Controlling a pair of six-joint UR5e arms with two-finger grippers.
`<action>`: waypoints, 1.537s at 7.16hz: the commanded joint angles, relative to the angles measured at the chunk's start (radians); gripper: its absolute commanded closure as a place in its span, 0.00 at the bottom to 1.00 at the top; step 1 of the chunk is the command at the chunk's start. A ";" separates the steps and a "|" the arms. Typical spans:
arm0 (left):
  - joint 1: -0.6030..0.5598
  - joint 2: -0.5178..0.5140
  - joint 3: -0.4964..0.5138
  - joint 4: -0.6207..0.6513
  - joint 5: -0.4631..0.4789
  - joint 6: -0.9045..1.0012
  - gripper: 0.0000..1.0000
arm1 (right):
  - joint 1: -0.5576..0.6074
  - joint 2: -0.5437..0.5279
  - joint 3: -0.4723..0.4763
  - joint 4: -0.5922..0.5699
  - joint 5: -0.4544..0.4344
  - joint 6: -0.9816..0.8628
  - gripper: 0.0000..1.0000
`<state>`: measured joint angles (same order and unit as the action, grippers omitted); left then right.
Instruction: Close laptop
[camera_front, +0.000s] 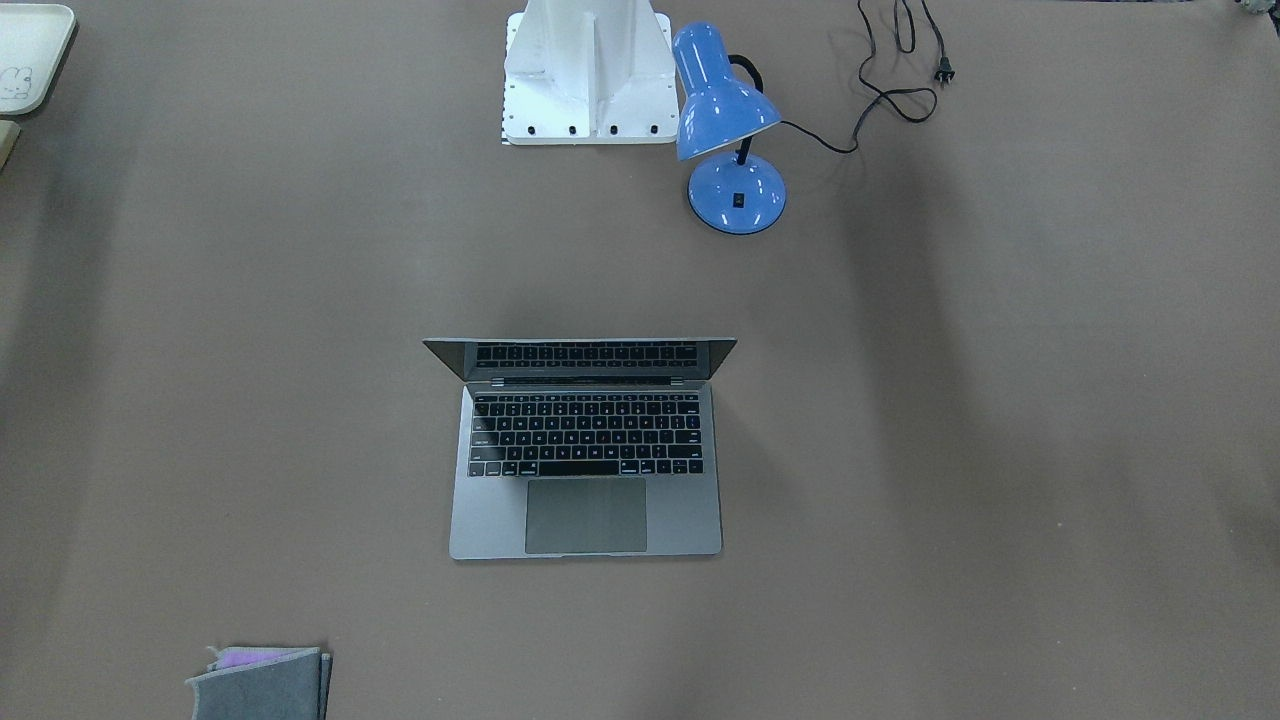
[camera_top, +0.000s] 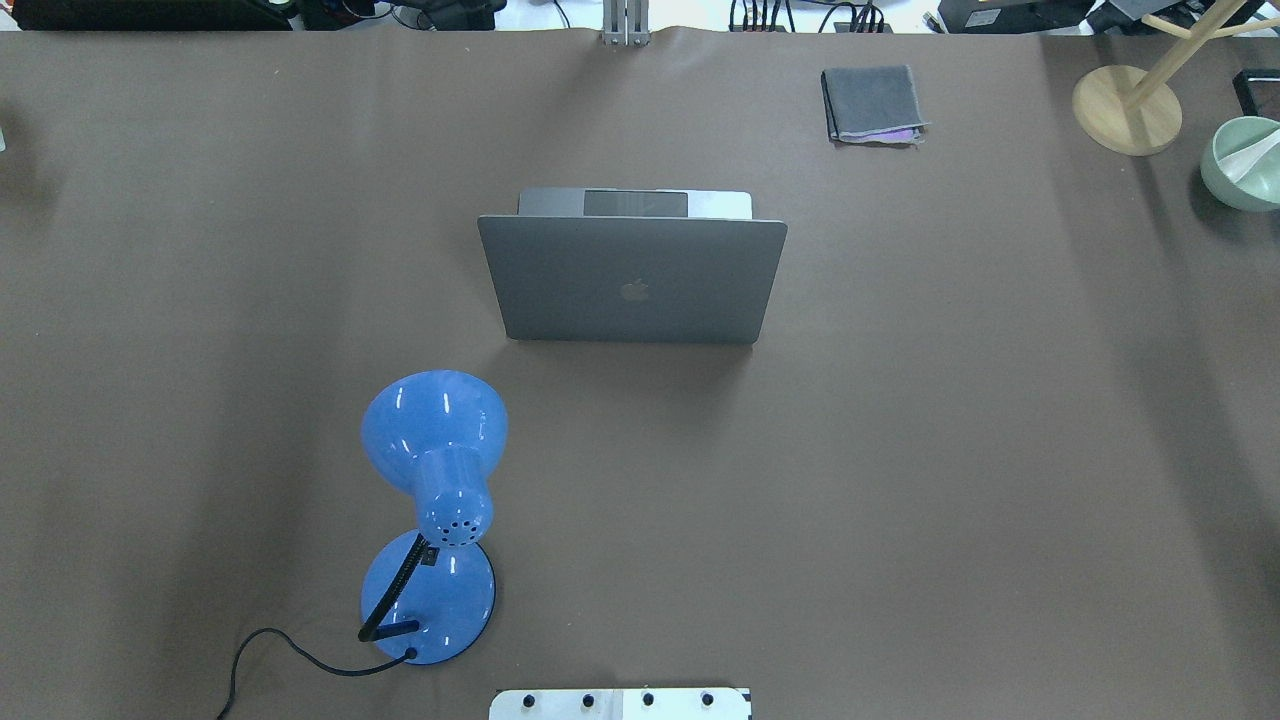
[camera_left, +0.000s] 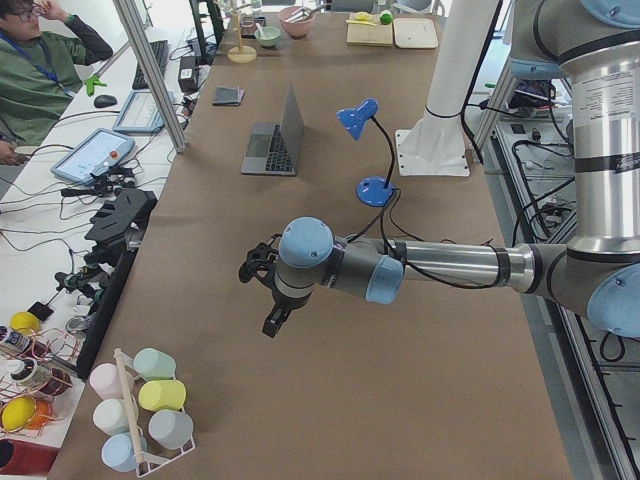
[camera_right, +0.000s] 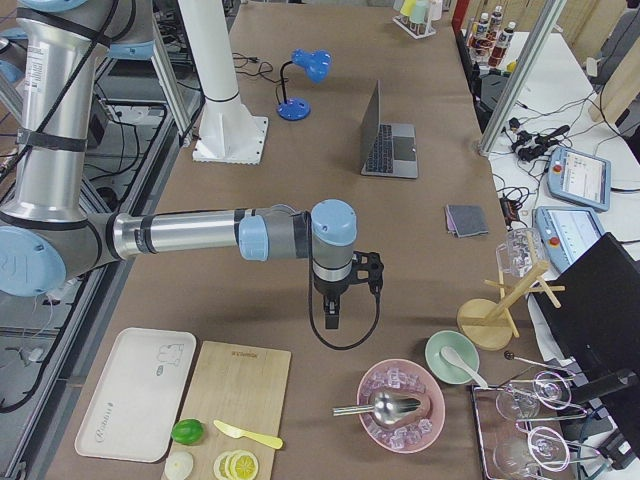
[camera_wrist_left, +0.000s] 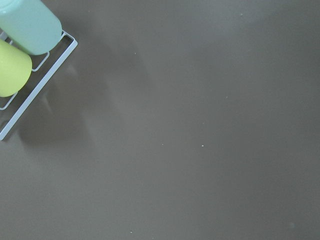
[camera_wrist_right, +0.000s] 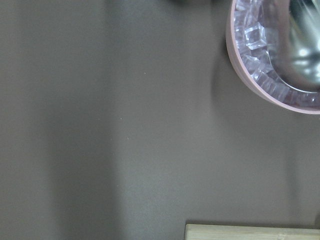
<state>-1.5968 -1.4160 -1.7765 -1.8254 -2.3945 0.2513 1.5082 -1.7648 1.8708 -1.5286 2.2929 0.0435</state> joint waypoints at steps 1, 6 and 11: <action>0.000 -0.017 -0.010 0.000 0.000 -0.001 0.01 | 0.000 0.001 0.004 0.099 0.057 0.015 0.00; 0.000 -0.092 -0.012 -0.006 -0.023 -0.001 0.01 | 0.000 0.048 0.010 0.206 0.062 0.019 0.00; 0.003 -0.126 0.016 -0.161 -0.087 -0.090 0.01 | 0.000 0.053 0.015 0.232 0.066 0.027 0.03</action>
<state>-1.5945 -1.5278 -1.7586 -1.9697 -2.4797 0.1745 1.5079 -1.7156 1.8846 -1.3034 2.3563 0.0658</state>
